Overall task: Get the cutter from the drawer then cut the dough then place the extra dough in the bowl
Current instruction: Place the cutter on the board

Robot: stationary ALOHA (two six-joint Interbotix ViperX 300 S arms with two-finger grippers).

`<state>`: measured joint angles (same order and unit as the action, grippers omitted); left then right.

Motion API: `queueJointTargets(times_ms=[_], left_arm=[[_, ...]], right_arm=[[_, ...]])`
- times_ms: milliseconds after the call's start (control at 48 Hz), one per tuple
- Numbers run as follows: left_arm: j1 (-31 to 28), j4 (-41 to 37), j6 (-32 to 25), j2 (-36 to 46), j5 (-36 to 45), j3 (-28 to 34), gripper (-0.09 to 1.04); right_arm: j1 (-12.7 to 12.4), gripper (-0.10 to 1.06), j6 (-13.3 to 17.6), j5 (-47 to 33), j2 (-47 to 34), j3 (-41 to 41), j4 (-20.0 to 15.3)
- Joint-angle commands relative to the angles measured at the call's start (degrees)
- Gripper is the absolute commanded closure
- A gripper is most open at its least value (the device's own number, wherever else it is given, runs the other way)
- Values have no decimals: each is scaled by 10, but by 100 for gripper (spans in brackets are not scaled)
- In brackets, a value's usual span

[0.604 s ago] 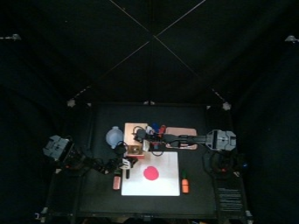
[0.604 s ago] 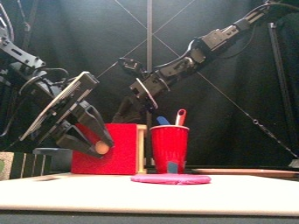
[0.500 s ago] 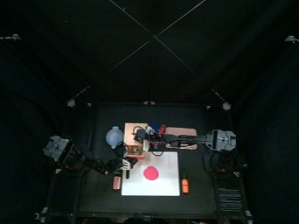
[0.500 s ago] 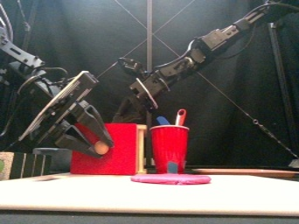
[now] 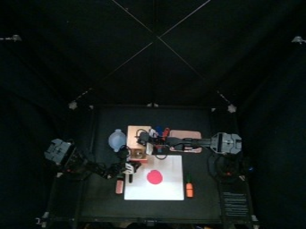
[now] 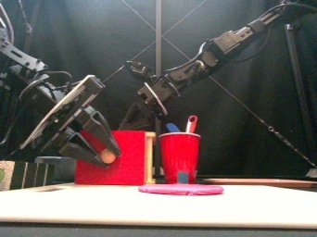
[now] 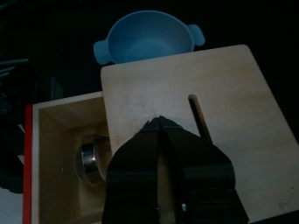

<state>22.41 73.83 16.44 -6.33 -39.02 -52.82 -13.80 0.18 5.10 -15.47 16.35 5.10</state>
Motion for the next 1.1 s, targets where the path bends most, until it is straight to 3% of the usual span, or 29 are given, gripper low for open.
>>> queueJointTargets(times_ms=[21,188,521,708,833,1104], left_arm=[[5,-9,-2,6,-4,7,15],[9,-18,-2,11,-4,6,9],[74,-43,-2,83,9,-16,10],[91,-139,-7,150,11,-32,18],[89,-234,-34,186,9,-51,29],[28,-423,-156,246,8,-101,52]], right_arm=[[-2,95,0,4,3,-3,-1],[-2,95,0,4,1,-3,0],[3,95,0,4,3,-7,0],[14,95,-1,4,8,-12,-1],[23,95,0,4,20,-17,0],[67,91,-12,29,69,-18,3]])
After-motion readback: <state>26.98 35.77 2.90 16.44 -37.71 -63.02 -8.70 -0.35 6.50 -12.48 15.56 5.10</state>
